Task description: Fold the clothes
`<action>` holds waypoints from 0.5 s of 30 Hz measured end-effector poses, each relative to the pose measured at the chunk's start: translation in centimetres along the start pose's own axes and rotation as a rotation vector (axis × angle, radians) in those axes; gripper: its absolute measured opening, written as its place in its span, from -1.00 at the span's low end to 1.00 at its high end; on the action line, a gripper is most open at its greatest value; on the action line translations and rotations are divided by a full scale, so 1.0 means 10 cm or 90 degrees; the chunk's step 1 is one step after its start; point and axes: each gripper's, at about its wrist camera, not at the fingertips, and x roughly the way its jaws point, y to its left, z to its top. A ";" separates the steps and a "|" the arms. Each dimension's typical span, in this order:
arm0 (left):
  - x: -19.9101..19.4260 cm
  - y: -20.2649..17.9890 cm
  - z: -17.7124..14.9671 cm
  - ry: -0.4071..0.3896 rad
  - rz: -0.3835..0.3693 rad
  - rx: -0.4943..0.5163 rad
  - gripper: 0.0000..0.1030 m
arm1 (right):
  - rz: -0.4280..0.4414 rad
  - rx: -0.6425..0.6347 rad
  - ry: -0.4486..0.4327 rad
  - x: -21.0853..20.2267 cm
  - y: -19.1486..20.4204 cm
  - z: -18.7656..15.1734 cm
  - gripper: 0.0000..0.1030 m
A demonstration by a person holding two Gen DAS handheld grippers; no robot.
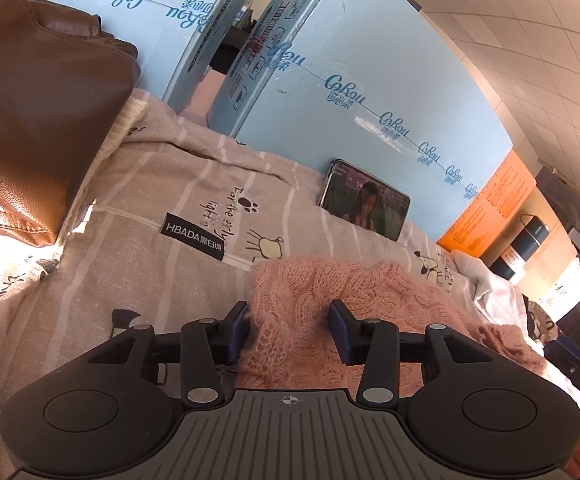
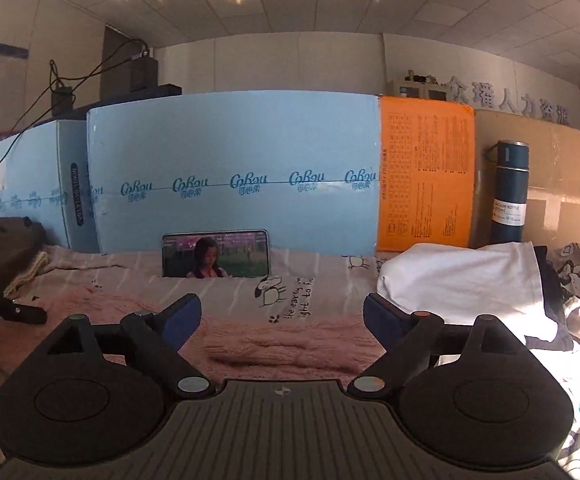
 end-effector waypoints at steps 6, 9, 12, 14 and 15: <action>0.04 -0.07 -0.05 0.015 -0.015 0.025 0.17 | 0.007 0.005 0.118 0.49 0.10 -0.07 0.85; 0.06 -0.12 -0.07 0.017 -0.017 0.042 0.31 | -0.013 0.037 0.150 0.58 0.03 -0.15 0.84; 0.07 -0.16 -0.10 0.017 -0.017 0.063 0.40 | -0.021 0.058 0.148 0.57 -0.03 -0.17 0.73; 0.07 -0.19 -0.11 0.016 -0.016 0.074 0.40 | -0.037 0.078 0.137 0.55 -0.09 -0.16 0.35; 0.07 -0.20 -0.12 0.015 -0.015 0.078 0.37 | -0.051 0.086 0.134 0.54 -0.13 -0.16 0.19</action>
